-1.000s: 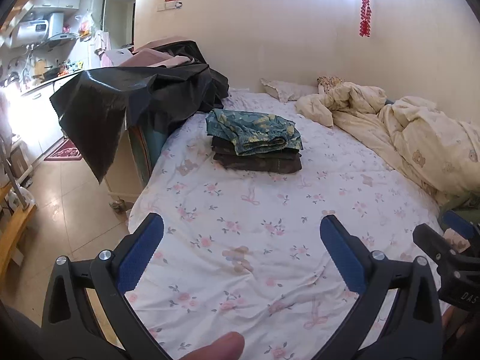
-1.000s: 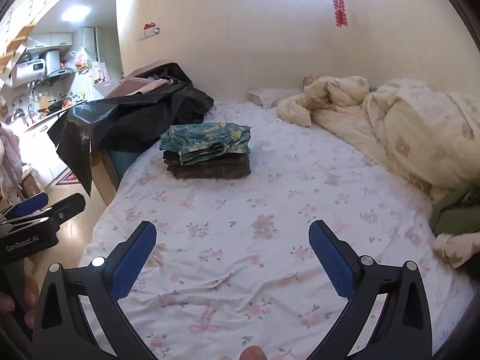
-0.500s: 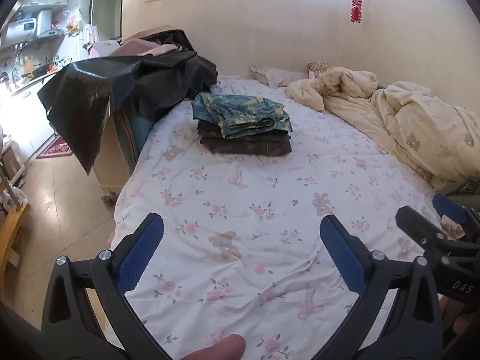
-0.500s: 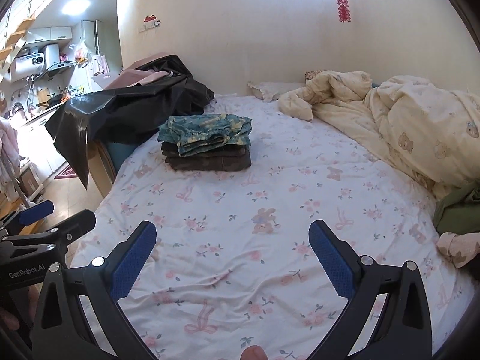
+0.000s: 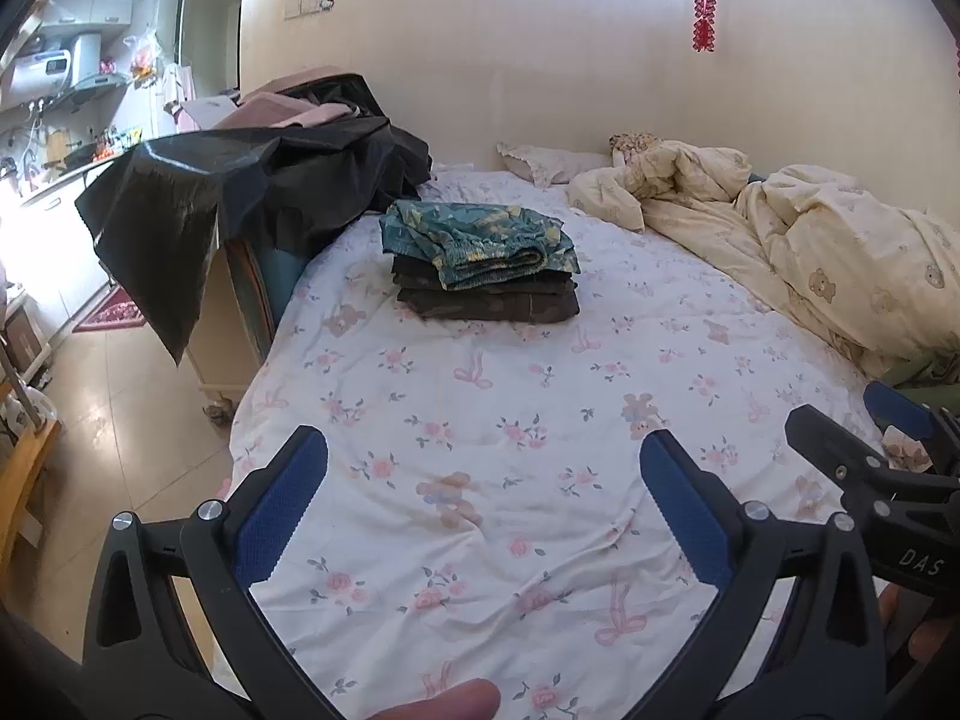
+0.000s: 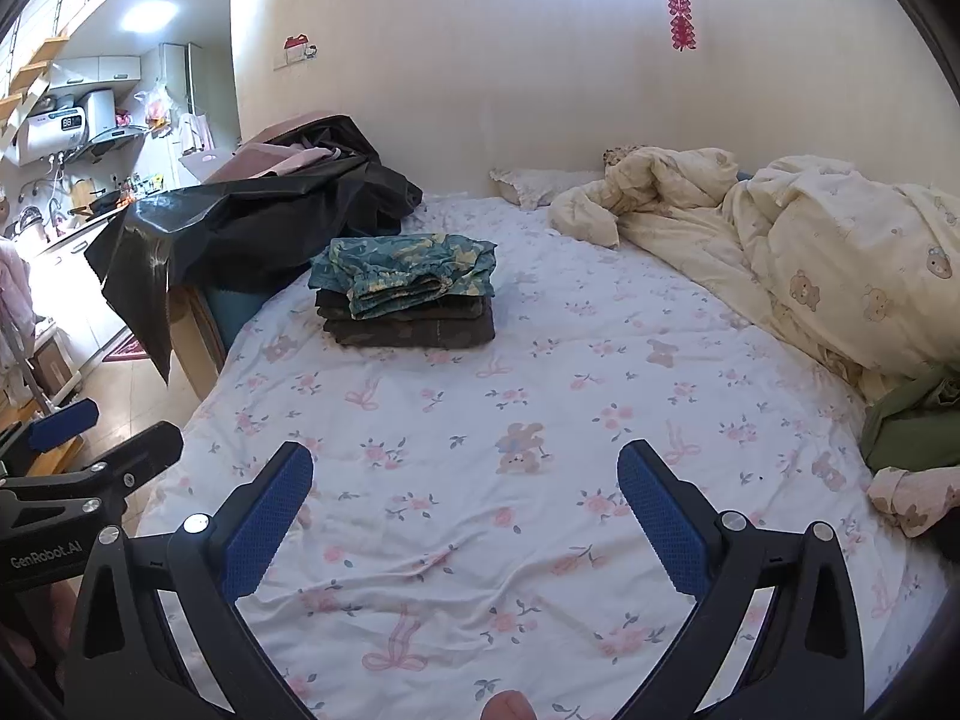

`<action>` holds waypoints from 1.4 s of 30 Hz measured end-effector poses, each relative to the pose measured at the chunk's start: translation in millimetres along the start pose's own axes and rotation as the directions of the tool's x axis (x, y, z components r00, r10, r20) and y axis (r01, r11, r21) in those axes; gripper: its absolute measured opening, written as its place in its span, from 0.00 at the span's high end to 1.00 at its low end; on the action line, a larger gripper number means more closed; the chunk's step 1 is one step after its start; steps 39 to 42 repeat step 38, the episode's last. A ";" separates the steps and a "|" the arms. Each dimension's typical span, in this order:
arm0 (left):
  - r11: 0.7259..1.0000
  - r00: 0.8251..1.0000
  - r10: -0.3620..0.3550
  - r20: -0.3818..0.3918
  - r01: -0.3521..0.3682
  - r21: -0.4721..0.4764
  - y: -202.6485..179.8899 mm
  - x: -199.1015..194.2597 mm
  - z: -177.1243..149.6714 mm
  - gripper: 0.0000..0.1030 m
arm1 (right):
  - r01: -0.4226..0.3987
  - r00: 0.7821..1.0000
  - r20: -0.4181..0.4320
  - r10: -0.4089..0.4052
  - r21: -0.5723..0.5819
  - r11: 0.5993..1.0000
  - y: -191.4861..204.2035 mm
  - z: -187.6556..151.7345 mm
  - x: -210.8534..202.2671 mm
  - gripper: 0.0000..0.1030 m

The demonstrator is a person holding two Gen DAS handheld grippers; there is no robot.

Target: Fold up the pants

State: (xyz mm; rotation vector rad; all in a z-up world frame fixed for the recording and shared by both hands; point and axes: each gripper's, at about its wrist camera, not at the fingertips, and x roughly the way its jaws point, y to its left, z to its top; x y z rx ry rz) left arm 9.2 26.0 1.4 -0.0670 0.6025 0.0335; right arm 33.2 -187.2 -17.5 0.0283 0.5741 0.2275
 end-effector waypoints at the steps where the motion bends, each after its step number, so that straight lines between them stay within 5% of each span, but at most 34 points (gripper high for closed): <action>1: 1.000 1.000 0.000 0.005 0.000 0.002 -0.1 -0.6 0.2 0.00 | -0.001 1.000 0.000 0.001 0.002 1.000 0.1 -0.2 -0.3 0.00; 42: 1.000 1.000 -0.002 0.005 0.002 -0.010 -0.9 -3.2 0.0 0.00 | 0.006 1.000 0.003 -0.006 0.001 1.000 -0.8 0.0 -2.3 0.00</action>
